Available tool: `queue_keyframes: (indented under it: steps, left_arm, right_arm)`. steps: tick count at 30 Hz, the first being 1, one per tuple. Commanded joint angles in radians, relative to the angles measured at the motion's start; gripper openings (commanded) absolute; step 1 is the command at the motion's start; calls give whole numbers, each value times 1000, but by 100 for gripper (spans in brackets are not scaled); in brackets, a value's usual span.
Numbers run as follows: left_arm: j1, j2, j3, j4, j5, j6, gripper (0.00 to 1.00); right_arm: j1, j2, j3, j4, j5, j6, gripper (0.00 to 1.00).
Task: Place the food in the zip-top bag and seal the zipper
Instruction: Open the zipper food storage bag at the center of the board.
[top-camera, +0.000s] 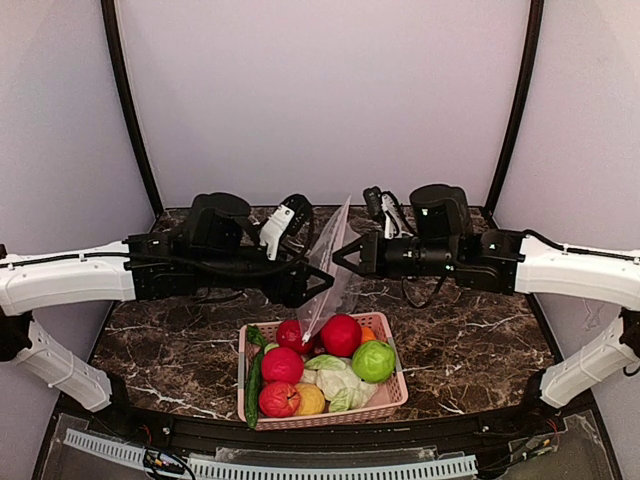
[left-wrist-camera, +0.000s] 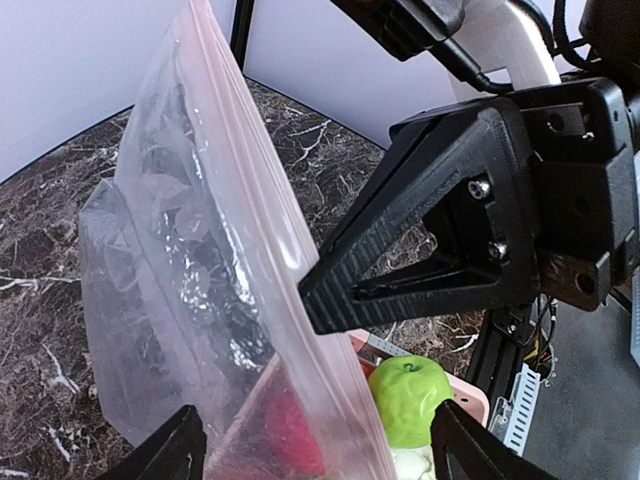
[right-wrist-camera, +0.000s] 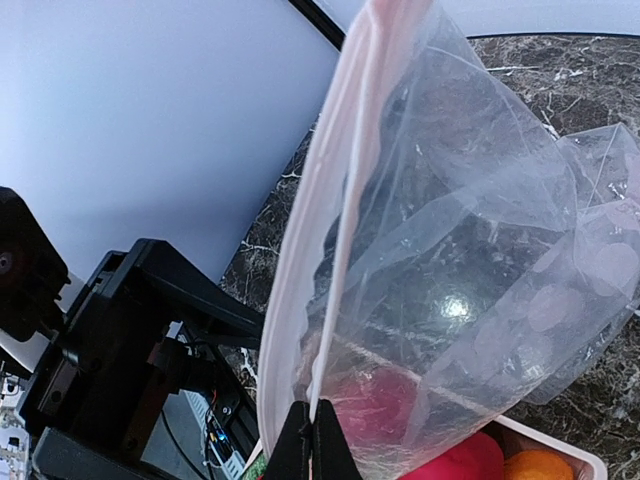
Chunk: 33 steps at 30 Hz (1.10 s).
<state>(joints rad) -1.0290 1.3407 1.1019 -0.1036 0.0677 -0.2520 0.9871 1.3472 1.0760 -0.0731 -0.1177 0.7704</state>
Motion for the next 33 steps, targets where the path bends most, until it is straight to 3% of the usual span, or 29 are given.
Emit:
queue_keyframes:
  steps: [1, 10, 24, 27, 30, 33]
  left_arm:
    - [-23, 21, 48, -3, -55, -5, 73]
    - [-23, 35, 52, 2, -132, 3, 58]
    - [-23, 66, 54, -34, -222, -46, 49]
    - [-23, 72, 43, -50, -238, -61, 29]
    - [-23, 61, 12, -44, -239, -86, 16]
    - [-24, 27, -15, -40, -241, -116, 11]
  right_arm:
    - [19, -28, -20, -25, 18, -13, 0]
    - [23, -18, -8, -37, 3, -32, 0]
    - [43, 1, -1, -56, 23, -28, 0]
    - [43, -12, -12, -81, 51, -24, 0]
    - [44, -16, -15, -117, 83, -19, 0]
    - [43, -12, -10, -152, 109, -20, 0]
